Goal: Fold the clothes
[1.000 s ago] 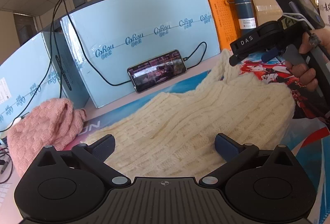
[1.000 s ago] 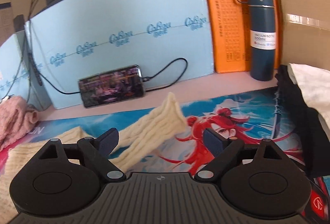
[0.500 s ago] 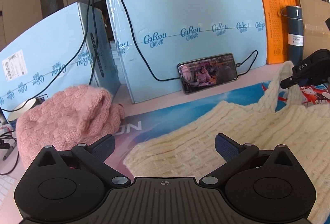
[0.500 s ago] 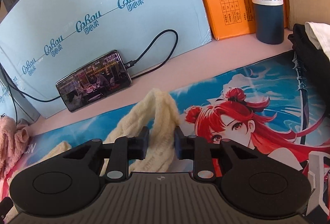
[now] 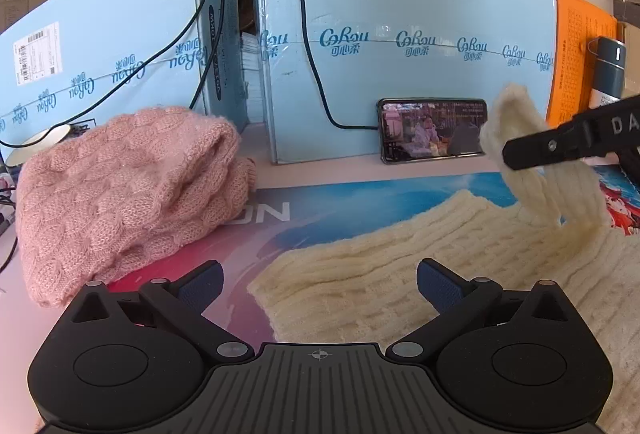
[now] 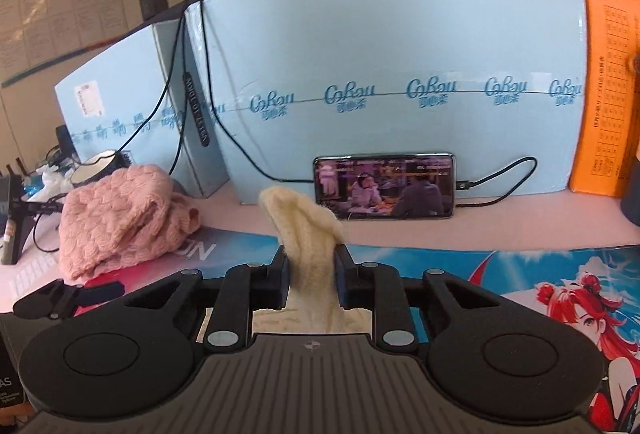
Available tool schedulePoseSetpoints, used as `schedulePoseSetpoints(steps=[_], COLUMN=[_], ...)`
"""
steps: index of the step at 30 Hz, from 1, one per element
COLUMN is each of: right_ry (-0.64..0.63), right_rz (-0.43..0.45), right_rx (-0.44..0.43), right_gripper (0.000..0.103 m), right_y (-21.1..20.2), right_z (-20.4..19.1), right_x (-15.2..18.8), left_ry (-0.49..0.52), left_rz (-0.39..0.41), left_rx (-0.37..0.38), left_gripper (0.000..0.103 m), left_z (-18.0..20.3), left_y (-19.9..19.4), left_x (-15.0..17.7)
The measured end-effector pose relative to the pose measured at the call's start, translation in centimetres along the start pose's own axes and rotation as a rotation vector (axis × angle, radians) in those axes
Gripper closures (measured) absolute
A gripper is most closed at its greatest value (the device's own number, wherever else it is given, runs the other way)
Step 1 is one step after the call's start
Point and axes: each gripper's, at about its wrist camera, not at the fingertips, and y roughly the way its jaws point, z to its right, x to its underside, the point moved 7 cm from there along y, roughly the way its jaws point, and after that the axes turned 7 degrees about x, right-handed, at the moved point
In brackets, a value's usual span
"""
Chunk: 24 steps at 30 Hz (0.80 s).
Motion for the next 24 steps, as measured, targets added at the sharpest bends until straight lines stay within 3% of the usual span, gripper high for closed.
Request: schedulePoseSetpoints(steps=[4,6,7,9,10,17,24], right_ry=[-0.047,-0.038,-0.029,-0.003,0.009,0.128,0.201], right_rz=[-0.139,-0.180,-0.185,-0.184,-0.184,-0.150,-0.003], right_rx=[-0.019,-0.066,-0.091,-0.138,-0.160,-0.347,-0.275], right_gripper=[0.077,0.050,0.044,0.020,0.017,0.014,0.013], right_y=[2.6,2.9,2.8,2.0,1.6,-1.9,-4.3], right_z=[-2.3,-2.9,-3.0,-3.0,-2.9,-1.4,2.5], right_x=[2.6,3.4,3.6,3.5,3.4,2.5,1.3], left_ry=[-0.036,-0.046,-0.051,-0.060,-0.066,-0.099,-0.099], left_rz=[0.007,0.021,0.034,0.062,0.072,0.118,0.137], left_rx=[-0.031,-0.062,-0.075,-0.098,-0.110,-0.128,-0.100], left_gripper=[0.000,0.000,0.000,0.000,0.000,0.000,0.000], left_z=[-0.9,-1.3,-1.5,-1.9,-2.2,-2.9,-2.5], left_y=[-0.3,-0.7,-0.9,-1.4,-1.6,-2.2,-2.3], left_x=[0.0,0.0,0.0,-0.2,-0.3,-0.6,-0.7])
